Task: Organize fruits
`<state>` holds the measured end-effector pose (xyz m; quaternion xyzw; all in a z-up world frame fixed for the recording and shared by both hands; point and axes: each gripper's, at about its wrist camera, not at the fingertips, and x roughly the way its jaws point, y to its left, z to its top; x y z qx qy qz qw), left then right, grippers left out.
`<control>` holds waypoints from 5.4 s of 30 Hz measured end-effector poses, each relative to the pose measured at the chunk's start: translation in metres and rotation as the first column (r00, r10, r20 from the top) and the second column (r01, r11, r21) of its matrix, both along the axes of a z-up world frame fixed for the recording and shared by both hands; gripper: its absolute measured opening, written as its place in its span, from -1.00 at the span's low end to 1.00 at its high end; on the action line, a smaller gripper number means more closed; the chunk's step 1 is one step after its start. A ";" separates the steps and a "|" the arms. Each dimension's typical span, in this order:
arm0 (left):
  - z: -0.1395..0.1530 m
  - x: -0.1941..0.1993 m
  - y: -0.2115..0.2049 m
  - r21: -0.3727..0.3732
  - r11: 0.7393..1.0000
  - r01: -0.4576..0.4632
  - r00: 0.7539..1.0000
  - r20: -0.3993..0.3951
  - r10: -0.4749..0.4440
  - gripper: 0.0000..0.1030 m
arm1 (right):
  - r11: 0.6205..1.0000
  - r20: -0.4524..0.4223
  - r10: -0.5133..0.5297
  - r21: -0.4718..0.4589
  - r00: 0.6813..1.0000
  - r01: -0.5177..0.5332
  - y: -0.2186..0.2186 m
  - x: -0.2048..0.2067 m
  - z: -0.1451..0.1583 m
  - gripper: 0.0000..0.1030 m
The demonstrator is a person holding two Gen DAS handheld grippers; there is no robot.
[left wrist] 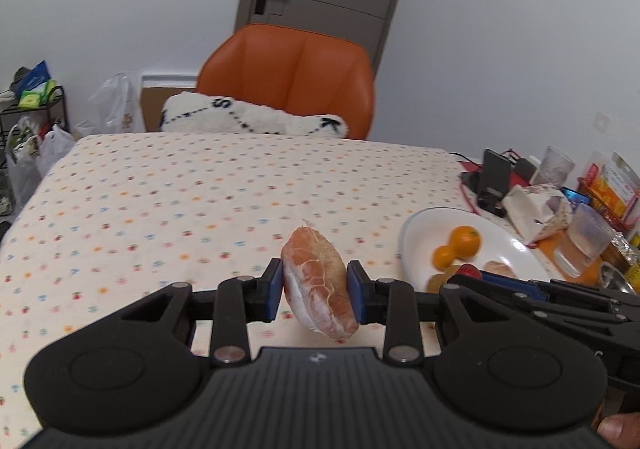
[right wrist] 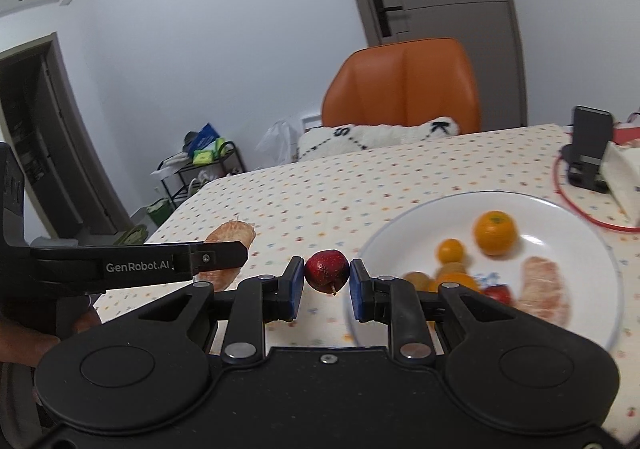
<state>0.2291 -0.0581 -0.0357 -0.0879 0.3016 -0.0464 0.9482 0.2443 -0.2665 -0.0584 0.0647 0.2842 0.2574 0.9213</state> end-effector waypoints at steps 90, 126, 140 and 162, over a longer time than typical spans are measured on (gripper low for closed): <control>0.021 -0.067 -0.005 0.055 0.998 -0.023 1.000 0.000 0.023 1.00 | 0.989 0.028 -0.139 0.046 0.990 0.138 -0.051 -0.073 0.024 1.00; 0.053 -0.191 0.035 0.043 0.996 -0.075 0.990 0.120 0.069 1.00 | 0.993 0.108 -0.105 -0.033 0.989 0.110 -0.024 -0.170 0.059 1.00; 0.068 -0.221 0.031 0.073 0.996 -0.046 0.987 0.159 0.034 1.00 | 0.993 0.119 -0.098 -0.049 0.988 0.104 -0.027 -0.194 0.073 1.00; 0.066 -0.220 0.030 0.087 0.996 -0.029 0.991 0.129 0.017 1.00 | 0.994 0.115 -0.089 -0.057 0.989 0.096 -0.022 -0.198 0.072 1.00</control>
